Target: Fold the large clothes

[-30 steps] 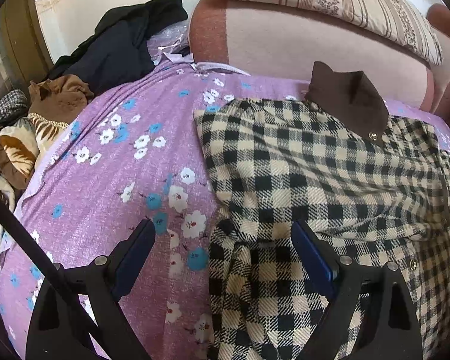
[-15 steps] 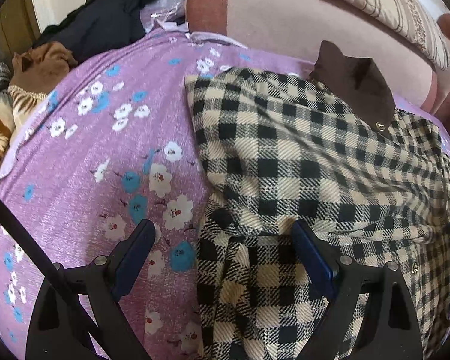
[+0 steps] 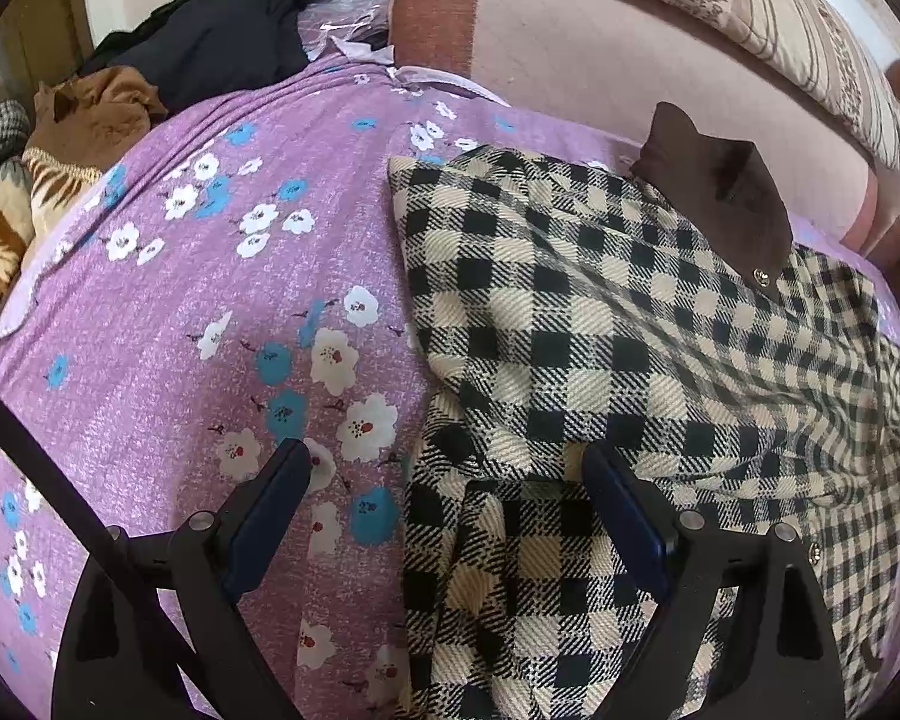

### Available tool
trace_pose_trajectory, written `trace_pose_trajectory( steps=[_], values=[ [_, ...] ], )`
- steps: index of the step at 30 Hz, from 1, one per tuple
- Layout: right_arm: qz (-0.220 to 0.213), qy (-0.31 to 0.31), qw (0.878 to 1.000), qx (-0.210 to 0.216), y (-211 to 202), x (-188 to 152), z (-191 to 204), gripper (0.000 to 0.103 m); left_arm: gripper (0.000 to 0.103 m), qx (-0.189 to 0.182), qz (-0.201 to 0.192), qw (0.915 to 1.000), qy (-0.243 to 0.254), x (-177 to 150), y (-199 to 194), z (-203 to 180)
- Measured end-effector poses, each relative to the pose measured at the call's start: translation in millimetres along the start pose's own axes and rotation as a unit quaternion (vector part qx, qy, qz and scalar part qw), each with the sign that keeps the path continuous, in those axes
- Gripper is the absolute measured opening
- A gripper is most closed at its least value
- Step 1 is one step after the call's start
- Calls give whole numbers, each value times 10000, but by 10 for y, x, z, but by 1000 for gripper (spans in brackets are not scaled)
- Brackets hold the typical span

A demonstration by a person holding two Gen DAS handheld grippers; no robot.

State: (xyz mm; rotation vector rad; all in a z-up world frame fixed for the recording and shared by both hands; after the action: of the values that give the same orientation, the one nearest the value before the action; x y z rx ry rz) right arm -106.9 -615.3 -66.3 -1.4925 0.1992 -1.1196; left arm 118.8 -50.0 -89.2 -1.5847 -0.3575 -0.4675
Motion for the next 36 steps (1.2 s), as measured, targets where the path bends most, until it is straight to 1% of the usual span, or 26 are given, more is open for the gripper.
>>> trace_pose_trajectory(
  steps=[3,5,6,7,9,11,13,14,16,17,18,20,21,22,23,24,25,26,27,29,30,32,34,35,36],
  values=[
    [-46,495,9988,12,51,58,-292,72,91,-25,33,10000,-64,-11,26,11],
    [-29,700,9974,154,141,90,-359,71,91,-6,28,10000,-55,-20,36,4],
    [-22,777,9967,231,209,117,-374,66,91,5,24,10000,-42,-22,40,-3],
    [-13,805,9964,247,273,144,-423,57,91,16,24,10000,-28,-22,44,-7],
    [57,883,9957,262,395,170,-432,48,91,26,21,10000,-15,-26,47,-16],
    [42,991,9940,467,533,178,-374,47,91,27,18,10000,-9,-27,54,-20],
    [-149,833,9951,504,554,209,-308,47,91,35,23,10000,9,-26,67,-27],
    [-181,719,9958,540,561,211,-266,45,91,41,29,10000,14,-25,72,-30],
    [-125,415,9979,481,583,218,-182,8,91,34,37,10000,12,-14,74,-28],
    [-101,250,9991,318,555,220,-160,4,91,30,39,10000,13,-9,66,-26],
    [-234,100,9995,174,456,243,-149,4,91,29,38,10000,10,-2,54,-20],
    [-691,-278,9971,-172,158,330,-117,4,91,32,7,10000,-18,10,16,-1],
    [-1044,-566,9920,-419,-88,409,-70,4,91,35,-32,10000,-40,18,-12,10],
    [-1277,-740,9877,-511,-276,469,-25,4,91,34,-69,10000,-53,28,-37,17],
    [-1495,-919,9830,-538,-486,533,37,4,91,27,-118,9999,-64,41,-72,23],
    [-1608,-1063,9800,-489,-636,592,102,4,91,14,-156,9998,-76,47,-106,26],
    [-1610,-1263,9783,-320,-820,650,216,4,91,-8,-192,9998,-93,54,-138,30],
    [-1552,-1395,9779,-132,-937,672,308,4,91,-25,-218,9997,-107,58,-161,30],
    [-1360,-1585,9776,268,-1107,689,481,4,91,-53,-252,9996,-128,65,-196,37],
    [-822,-1894,9755,762,-1260,700,795,4,91,-99,-288,9994,-152,74,-246,49],
    [-614,-2068,9718,948,-1330,661,949,4,91,-117,-305,9993,-166,73,-267,61],
    [-236,-2574,9571,1313,-1476,500,1343,4,91,-166,-361,9989,-242,99,-322,84],
    [124,-3085,9415,1349,-1528,294,1751,4,91,-216,-391,9985,-322,128,-361,114],
    [276,-3283,9330,1447,-1540,179,1970,4,91,-247,-406,9982,-371,142,-383,134],
    [412,-3382,9270,1570,-1530,101,2109,4,91,-278,-423,9978,-417,153,-403,157]
  ],
)
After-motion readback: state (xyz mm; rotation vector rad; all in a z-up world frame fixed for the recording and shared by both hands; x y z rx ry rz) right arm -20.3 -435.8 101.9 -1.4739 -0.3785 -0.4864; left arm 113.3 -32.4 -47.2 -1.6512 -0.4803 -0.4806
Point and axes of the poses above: each gripper's, at about its wrist camera, not at the fingertips, and y roughly the way its jaws point, z to its left, x to its top, the point moved 4 cm from there along y, roughly the way its jaws point, and after that the axes turned 3 degrees about x, right-handed, at the moved point
